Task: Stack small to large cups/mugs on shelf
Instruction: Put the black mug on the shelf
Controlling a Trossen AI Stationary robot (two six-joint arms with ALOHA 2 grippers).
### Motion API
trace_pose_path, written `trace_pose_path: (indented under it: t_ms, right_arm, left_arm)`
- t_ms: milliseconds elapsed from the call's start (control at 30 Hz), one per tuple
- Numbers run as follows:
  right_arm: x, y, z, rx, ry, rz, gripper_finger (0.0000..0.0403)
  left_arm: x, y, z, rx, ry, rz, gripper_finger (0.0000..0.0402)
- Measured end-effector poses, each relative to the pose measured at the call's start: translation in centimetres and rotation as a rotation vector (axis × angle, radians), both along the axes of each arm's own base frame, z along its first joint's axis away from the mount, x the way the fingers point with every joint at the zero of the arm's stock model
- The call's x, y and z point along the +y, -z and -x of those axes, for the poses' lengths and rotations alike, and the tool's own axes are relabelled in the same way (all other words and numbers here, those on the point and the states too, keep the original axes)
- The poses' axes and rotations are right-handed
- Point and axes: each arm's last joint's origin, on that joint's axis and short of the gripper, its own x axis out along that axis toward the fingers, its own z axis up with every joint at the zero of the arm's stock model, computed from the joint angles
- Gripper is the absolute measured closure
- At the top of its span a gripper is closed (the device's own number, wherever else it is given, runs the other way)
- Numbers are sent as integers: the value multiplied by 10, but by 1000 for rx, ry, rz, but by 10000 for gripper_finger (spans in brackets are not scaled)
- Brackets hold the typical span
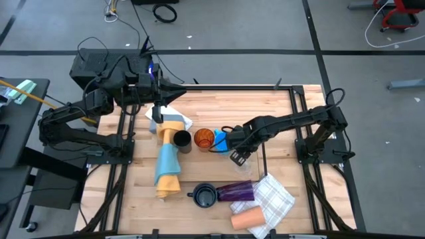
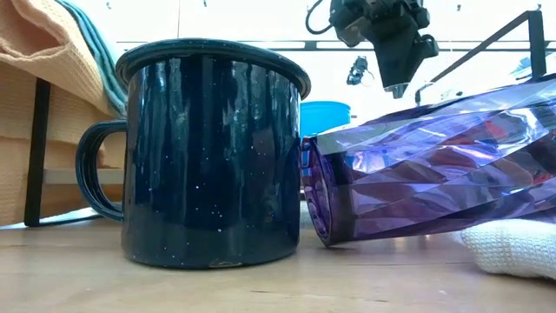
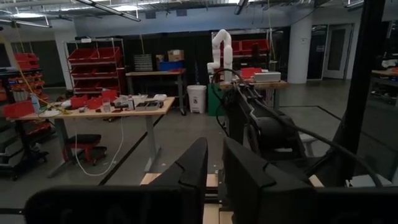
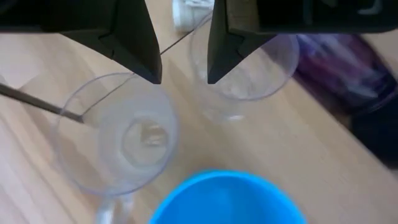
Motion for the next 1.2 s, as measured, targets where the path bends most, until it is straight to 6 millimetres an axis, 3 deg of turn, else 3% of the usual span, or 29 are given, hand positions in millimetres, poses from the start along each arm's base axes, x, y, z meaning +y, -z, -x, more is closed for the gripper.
trace_pose_path:
  t_ms: [300, 433, 600, 700, 833, 967, 1200]
  right_arm:
    - [9, -2, 0, -2, -39, -58, 268]
    - [9, -23, -5, -79, -75, -66, 268]
    - [19, -64, -7, -214, -183, -72, 268]
    - [36, -84, -2, -267, -290, -82, 268]
    - [66, -93, 16, -225, -476, -71, 268]
    - [100, -89, 39, -147, -601, -75, 268]
    - [151, -62, 70, -51, -542, -96, 268]
  left_arm:
    - [0, 0, 0, 0, -1, -4, 348]
    - [0, 0, 0, 0, -1, -8, 345]
    - [0, 0, 0, 0, -1, -9, 342]
    - [0, 0, 0, 0, -1, -10, 346]
    - [0, 0, 0, 0, -1, -11, 351]
    - [0, 0, 0, 0, -1, -11, 349]
    - [0, 0, 0, 1, -1, -9, 340]
